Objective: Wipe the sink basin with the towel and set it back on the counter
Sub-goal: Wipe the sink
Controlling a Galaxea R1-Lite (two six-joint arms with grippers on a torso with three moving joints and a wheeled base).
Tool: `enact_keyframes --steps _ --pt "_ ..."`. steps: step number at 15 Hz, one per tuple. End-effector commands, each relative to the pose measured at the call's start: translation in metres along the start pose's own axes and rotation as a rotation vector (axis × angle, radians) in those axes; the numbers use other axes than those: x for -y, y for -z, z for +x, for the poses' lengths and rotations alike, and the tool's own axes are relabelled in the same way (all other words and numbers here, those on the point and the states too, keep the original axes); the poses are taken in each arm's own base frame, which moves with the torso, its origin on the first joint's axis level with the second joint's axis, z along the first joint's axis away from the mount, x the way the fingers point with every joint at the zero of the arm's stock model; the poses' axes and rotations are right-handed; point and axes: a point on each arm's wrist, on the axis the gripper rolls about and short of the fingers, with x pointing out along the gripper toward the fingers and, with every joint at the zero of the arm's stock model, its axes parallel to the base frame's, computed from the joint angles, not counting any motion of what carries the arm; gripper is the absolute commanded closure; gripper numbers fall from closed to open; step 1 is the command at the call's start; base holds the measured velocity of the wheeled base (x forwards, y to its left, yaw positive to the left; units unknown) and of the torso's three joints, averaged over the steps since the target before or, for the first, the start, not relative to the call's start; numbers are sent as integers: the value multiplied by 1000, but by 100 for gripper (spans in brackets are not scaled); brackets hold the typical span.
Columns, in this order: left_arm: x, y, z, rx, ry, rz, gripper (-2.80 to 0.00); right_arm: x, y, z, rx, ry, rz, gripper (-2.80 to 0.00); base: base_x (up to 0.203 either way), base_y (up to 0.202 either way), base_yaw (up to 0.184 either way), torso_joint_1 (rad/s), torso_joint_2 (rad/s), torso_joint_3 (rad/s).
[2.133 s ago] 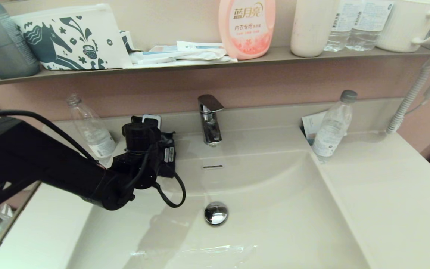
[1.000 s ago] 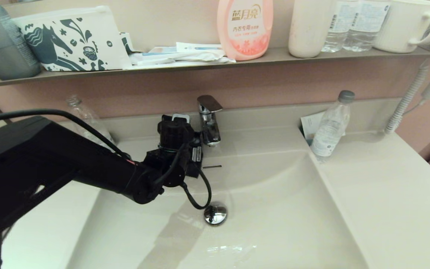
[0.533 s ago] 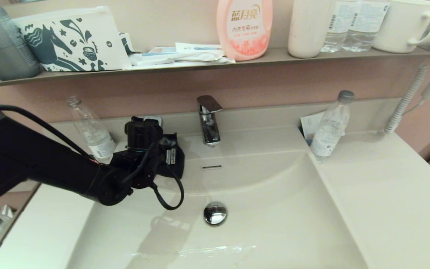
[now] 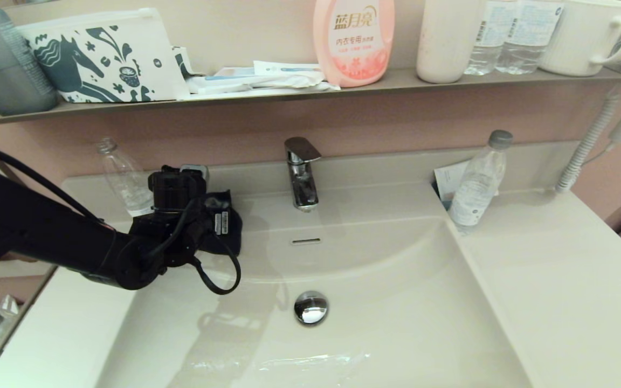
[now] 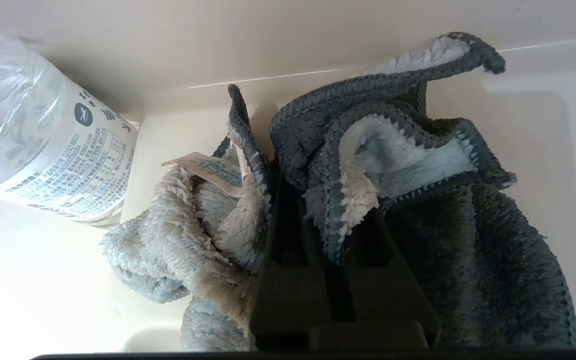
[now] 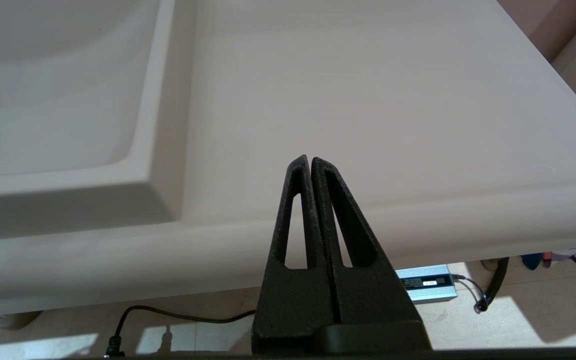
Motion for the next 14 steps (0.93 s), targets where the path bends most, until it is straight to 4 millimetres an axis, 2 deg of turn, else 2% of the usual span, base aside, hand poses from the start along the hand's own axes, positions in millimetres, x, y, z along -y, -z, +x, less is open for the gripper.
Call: enact_keyframes --steps 1,4,8,10,14 --pt "11 -6 -8 31 28 1 0 0 0 0 -1 -1 0 0 0 0 0 0 0 0" --pt "39 -14 -26 71 62 20 0 0 0 0 -1 0 0 0 0 0 0 0 0 0" --pt "68 -26 -38 93 84 38 0 0 0 0 -1 -1 0 0 0 0 0 0 0 0" --pt "70 -30 -43 101 80 38 0 0 0 0 -1 -1 0 0 0 0 0 0 0 0" --pt "58 -39 -57 101 71 35 0 0 0 0 -1 -1 0 0 0 0 0 0 0 0"
